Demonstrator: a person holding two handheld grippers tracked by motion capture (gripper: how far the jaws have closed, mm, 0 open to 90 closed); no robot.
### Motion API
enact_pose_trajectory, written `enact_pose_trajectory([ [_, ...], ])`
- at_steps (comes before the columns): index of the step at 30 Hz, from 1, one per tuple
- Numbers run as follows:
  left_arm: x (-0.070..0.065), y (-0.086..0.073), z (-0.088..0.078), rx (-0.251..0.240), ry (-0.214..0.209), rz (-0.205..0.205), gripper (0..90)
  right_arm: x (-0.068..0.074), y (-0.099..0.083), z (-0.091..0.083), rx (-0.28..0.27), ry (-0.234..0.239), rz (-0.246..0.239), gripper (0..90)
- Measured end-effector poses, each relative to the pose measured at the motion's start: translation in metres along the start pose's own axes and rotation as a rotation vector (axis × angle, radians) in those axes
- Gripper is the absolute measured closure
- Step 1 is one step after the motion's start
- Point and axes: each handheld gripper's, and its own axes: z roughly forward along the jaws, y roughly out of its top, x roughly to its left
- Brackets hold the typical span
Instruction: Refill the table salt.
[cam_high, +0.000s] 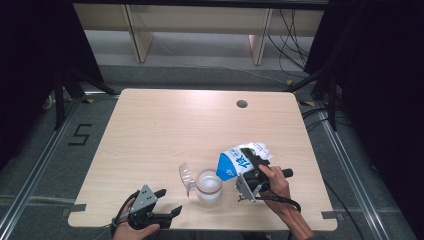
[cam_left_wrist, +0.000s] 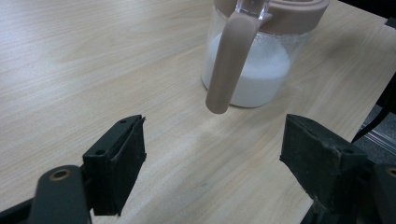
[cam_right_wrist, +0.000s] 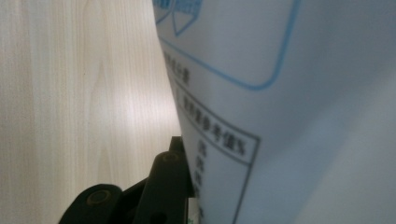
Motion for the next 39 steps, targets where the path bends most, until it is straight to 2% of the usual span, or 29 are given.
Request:
enact_pose_trajectory([
  [1,0.0,0.0,0.0,0.001,0.0,0.0,21.3,-0.002,-0.003,0.001,-0.002,0.022,0.02,76.2],
  [2,0.0,0.0,0.0,0.0,0.0,0.0,21.3,-0.002,-0.003,0.001,-0.002,0.022,0.02,76.2],
  [4,0.0,0.0,0.0,0.0,0.0,0.0,21.3,-0.004,-0.007,0.002,0.009,0.019,0.081,76.2],
  [5,0.0,0.0,0.0,0.0,0.0,0.0,21.3,-0.004,-0.007,0.002,0.009,0.019,0.081,76.2],
  [6,0.0,0.0,0.0,0.001,0.0,0.002,21.2,-0.005,-0.01,0.003,0.0,0.041,0.118,76.3],
  [7,0.0,0.0,0.0,0.001,0.0,0.002,21.3,-0.006,-0.012,0.003,0.002,0.039,0.137,76.4],
  [8,0.0,0.0,0.0,0.0,0.0,0.003,21.3,-0.008,-0.014,0.004,0.007,0.039,0.135,76.5],
  [10,0.0,0.0,0.0,0.001,0.001,0.0,21.3,-0.008,-0.016,0.003,0.025,0.048,0.171,76.6],
  [12,0.0,0.0,0.0,0.001,0.0,0.0,21.3,-0.008,-0.017,0.004,0.027,0.05,0.182,76.7],
  [16,0.001,0.0,0.0,0.008,0.001,0.007,21.3,-0.011,-0.022,0.005,0.041,0.061,0.238,77.2],
  [18,0.0,0.0,0.0,0.001,0.001,0.0,21.3,-0.013,-0.026,0.005,0.045,0.08,0.286,77.3],
  [19,0.0,0.0,0.0,0.001,0.001,0.001,21.3,-0.015,-0.03,0.006,0.04,0.097,0.326,77.4],
  [21,0.0,0.0,0.0,0.001,0.001,0.0,21.3,-0.016,-0.035,0.008,0.029,0.103,0.359,77.6],
  [23,0.001,0.0,0.0,0.007,0.001,0.007,21.3,-0.018,-0.04,0.009,0.027,0.111,0.414,77.9],
  [24,0.001,0.0,0.0,0.005,0.001,0.005,21.3,-0.018,-0.04,0.009,0.027,0.111,0.414,77.9],
  [25,0.001,0.0,0.0,0.006,0.001,0.005,21.3,-0.019,-0.045,0.009,0.03,0.133,0.465,79.0],
  [26,0.001,0.0,0.0,0.006,0.001,0.005,21.3,-0.019,-0.045,0.009,0.03,0.133,0.465,79.0],
  [27,0.0,0.0,0.0,0.001,0.0,0.002,21.3,-0.019,-0.049,0.01,0.034,0.138,0.5,80.7],
  [30,0.0,0.0,0.0,0.004,0.001,0.003,21.3,-0.02,-0.053,0.011,0.032,0.15,0.522,81.6],
  [31,0.0,0.0,0.0,0.001,0.0,0.0,21.3,-0.019,-0.055,0.012,0.036,0.161,0.551,82.2],
  [32,0.0,0.0,0.0,0.001,0.0,0.0,21.3,-0.019,-0.055,0.012,0.036,0.161,0.551,82.2],
  [33,0.0,0.0,0.0,0.001,-0.001,0.002,21.3,-0.019,-0.059,0.013,0.048,0.163,0.576,82.4],
  [34,0.0,0.0,0.0,0.001,-0.001,0.002,21.3,-0.019,-0.059,0.013,0.048,0.163,0.576,82.4],
  [35,0.0,0.0,0.0,0.001,-0.001,0.002,21.3,-0.019,-0.061,0.013,0.046,0.164,0.591,82.5],
  [36,0.0,0.0,0.0,0.0,-0.001,0.002,21.3,-0.019,-0.065,0.014,0.044,0.175,0.631,82.6],
  [37,0.0,0.0,0.0,0.0,-0.001,0.002,21.3,-0.019,-0.065,0.014,0.044,0.175,0.631,82.6],
  [39,0.0,0.0,0.0,0.003,0.0,0.003,21.3,-0.02,-0.069,0.015,0.045,0.18,0.669,82.6],
])
